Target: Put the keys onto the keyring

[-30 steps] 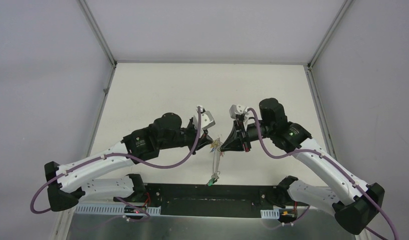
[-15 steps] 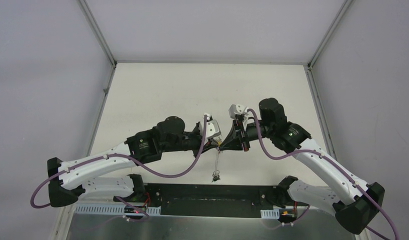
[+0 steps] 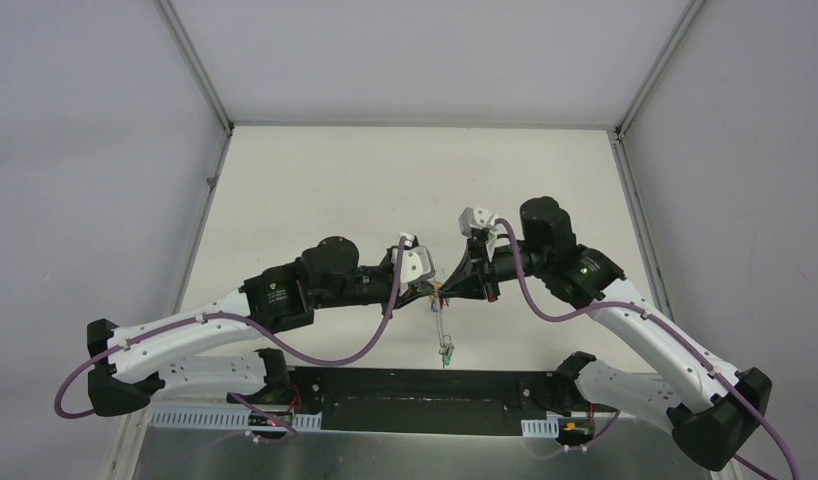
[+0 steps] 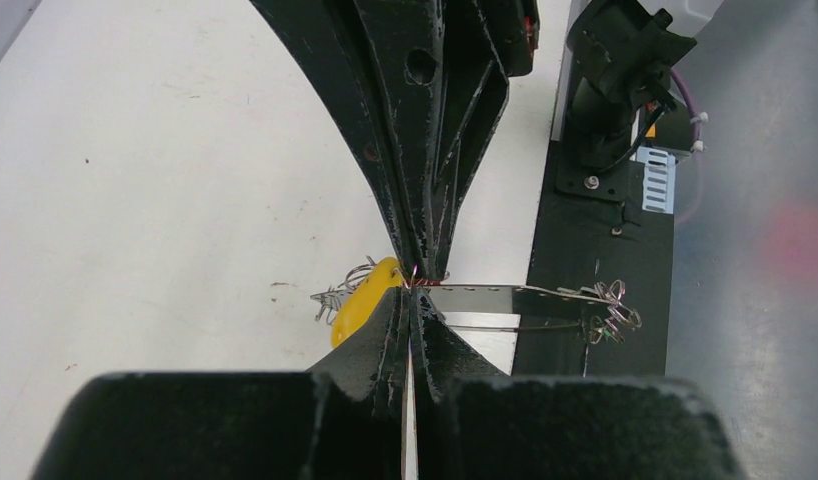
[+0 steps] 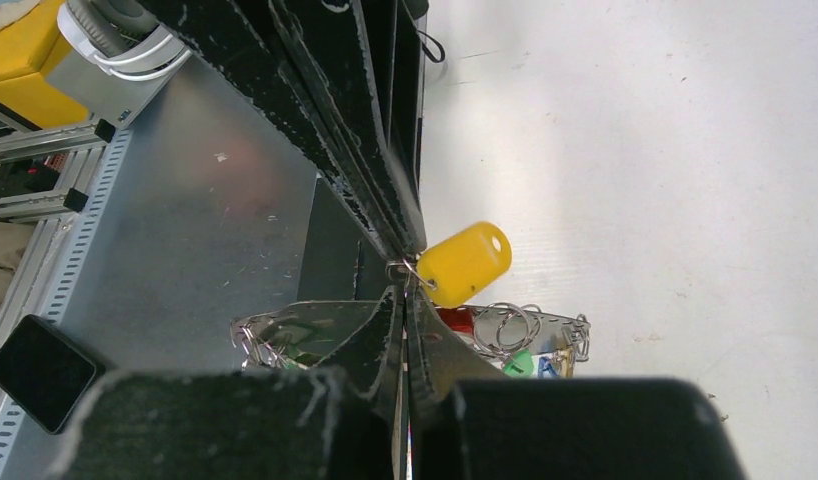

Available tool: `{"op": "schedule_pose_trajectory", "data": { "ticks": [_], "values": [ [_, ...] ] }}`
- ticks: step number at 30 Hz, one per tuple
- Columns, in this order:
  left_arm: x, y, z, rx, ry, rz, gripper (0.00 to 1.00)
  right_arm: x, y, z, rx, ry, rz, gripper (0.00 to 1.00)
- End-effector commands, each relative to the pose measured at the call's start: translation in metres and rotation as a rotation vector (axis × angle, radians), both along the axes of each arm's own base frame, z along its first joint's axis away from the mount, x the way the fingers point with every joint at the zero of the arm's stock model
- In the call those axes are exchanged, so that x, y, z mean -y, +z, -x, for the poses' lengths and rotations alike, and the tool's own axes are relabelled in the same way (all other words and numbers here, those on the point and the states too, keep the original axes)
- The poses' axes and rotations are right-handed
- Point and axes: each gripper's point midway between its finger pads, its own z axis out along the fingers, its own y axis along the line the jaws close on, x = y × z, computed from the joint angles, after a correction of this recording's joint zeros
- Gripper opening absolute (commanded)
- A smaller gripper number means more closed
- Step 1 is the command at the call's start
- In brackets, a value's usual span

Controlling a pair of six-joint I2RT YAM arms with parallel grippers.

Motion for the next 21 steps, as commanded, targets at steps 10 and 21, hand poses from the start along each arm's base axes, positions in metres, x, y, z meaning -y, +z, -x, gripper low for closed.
{"op": "schedule_pose_trajectory", "data": {
  "ticks": [10,21],
  "values": [
    [0.003,0.003,0.008,0.049,-0.052,-0.004,0.0,-0.003,0.03,0.002,0.107,0.023,-0.102,0.0],
    [0.001,-0.002,0.011,0.052,-0.055,-0.028,0.0,-0.002,0.025,-0.012,0.116,-0.071,-0.076,0.0]
  ]
}}
